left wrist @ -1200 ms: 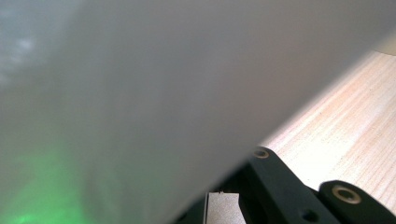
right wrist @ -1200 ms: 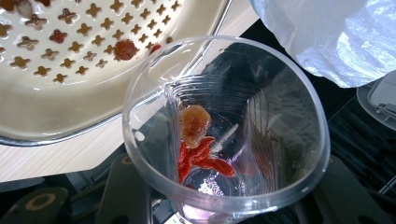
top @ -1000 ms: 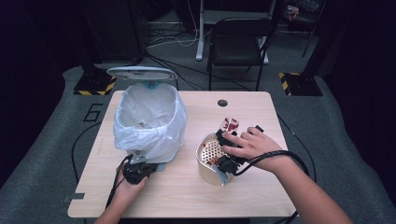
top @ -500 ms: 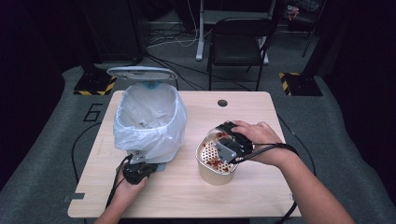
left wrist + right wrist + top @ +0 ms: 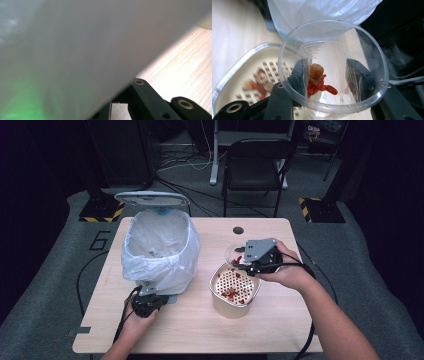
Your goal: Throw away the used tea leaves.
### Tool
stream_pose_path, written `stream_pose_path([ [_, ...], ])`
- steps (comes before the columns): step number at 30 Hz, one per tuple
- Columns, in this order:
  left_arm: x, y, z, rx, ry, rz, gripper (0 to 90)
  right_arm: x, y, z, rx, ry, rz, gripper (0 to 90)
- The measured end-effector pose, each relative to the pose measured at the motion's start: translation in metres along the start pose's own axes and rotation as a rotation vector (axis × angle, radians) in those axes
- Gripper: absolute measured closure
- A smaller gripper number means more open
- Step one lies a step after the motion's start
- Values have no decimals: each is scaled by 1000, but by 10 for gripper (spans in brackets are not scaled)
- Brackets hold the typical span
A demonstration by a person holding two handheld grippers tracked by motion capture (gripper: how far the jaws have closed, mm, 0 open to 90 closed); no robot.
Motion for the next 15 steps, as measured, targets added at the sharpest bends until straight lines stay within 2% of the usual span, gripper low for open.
stream_pose_path([
  [1,0,0,0,0,1,0,900,-1,1,-1,26,12,-16,532],
  [2,0,0,0,-1,1,1,900,-3,4,-3,73,36,-56,533],
  [6,0,0,0,-2,3,1,900,-5,11,-9,189,95,-110,533],
  [7,0,0,0,-2,3,1,900,-5,11,-9,189,95,-110,533],
  [8,0,0,0,-2,2,0,900,-5,14,-12,242,123,-134,533],
  [9,0,0,0,-2,2,0,900,-5,14,-12,242,123,-134,533],
  [10,0,0,0,-1,3,1,900,-4,17,-15,274,139,-148,533],
  [11,0,0,0,-1,3,1,900,-4,17,-15,274,139,-148,533],
  [14,-1,-2,0,13,-10,-9,900,-4,19,-23,318,159,-173,532],
  [15,0,0,0,-4,7,1,900,-4,20,-27,319,162,-166,532],
])
Point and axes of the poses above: each handheld gripper's, and its own axes: x roughly forward along the jaws, z roughly out of its underside, y roughly to its right, the point moved 4 cm from there along x, roughly forward along the jaws, and after that the axes turned 11 degrees about -y, right-handed, at the moved point
